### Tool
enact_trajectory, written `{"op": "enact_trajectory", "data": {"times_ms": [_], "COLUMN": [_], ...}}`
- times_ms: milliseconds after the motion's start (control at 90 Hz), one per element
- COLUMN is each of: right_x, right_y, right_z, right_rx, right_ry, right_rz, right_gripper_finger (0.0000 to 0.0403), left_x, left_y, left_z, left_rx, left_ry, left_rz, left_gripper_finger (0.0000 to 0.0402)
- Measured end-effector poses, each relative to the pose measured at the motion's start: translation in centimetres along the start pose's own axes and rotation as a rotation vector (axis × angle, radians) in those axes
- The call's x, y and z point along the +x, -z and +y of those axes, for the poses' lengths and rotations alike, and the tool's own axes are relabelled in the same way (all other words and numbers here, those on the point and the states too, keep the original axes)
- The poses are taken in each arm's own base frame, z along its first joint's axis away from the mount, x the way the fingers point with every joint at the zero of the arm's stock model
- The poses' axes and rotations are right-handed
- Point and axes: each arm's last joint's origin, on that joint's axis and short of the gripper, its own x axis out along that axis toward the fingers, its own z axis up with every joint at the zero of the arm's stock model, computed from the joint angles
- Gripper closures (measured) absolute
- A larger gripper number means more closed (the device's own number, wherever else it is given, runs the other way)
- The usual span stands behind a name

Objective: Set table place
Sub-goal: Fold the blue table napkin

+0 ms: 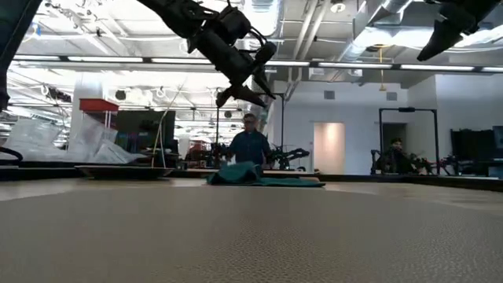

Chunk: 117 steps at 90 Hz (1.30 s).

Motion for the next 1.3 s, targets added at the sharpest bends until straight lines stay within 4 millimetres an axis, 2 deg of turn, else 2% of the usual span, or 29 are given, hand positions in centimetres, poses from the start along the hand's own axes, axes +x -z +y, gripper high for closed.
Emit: {"op": "enact_trajectory", "data": {"times_ms": [144, 222, 322, 378, 478, 589, 711, 811, 889, 1022, 1133, 1300], "right_x": [1.9, 4.5, 8.4, 10.1, 12.3, 13.8, 14.2, 14.0, 13.5, 12.7, 12.2, 11.6], "right_y": [-1.6, -2.5, -3.2, -3.5, -4.3, -4.8, -5.3, -5.3, -5.3, -5.4, -5.5, -5.6], "right_z": [0.7, 2.0, 4.3, 5.3, 6.4, 7.1, 7.3, 7.1, 6.9, 6.5, 6.2, 5.9], "right_rx": [0.154, 0.167, 0.131, 0.118, 0.099, 0.087, 0.101, 0.102, 0.107, 0.117, 0.124, 0.124], "right_ry": [-0.039, -0.124, -0.199, -0.213, -0.228, -0.235, -0.237, -0.236, -0.236, -0.236, -0.236, -0.228], "right_rz": [-0.060, -0.062, 0.013, 0.065, 0.098, 0.131, 0.130, 0.130, 0.115, 0.090, 0.068, 0.040], "right_gripper_finger": [0.0172, 0.0172, 0.0172, 0.0172, 0.0172, 0.0172, 0.0172, 0.0172, 0.0172, 0.0172, 0.0172, 0.0172], "left_x": [1.9, 2.5, 2.2, 1.2, -2.2, -5.0, -6.4, -6.7, -6.6, -7.0, -6.9, -6.8], "left_y": [2.2, 3.5, 3.8, 3.2, 2.1, 2.3, 3.5, 5.8, 7.9, 9.8, 12.3, 13.6], "left_z": [0.1, 0.7, 1.6, 1.8, 1.9, 3.1, 4.2, 5.2, 6.2, 7.3, 8.5, 9.0], "left_rx": [-0.052, -0.072, -0.057, -0.042, 0.002, -0.014, -0.072, -0.148, -0.272, -0.455, -0.525, -0.557], "left_ry": [-0.014, -0.085, -0.159, -0.170, -0.213, -0.333, -0.335, -0.315, -0.270, -0.129, -0.174, -0.220], "left_rz": [0.124, 0.210, 0.259, 0.260, 0.279, 0.309, 0.295, 0.288, 0.221, 0.076, 0.105, 0.058], "left_gripper_finger": [0.0268, 0.0268, 0.0269, 0.0269, 0.0269, 0.0269, 0.0269, 0.0269, 0.0269, 0.0269, 0.0269, 0.0269]}}
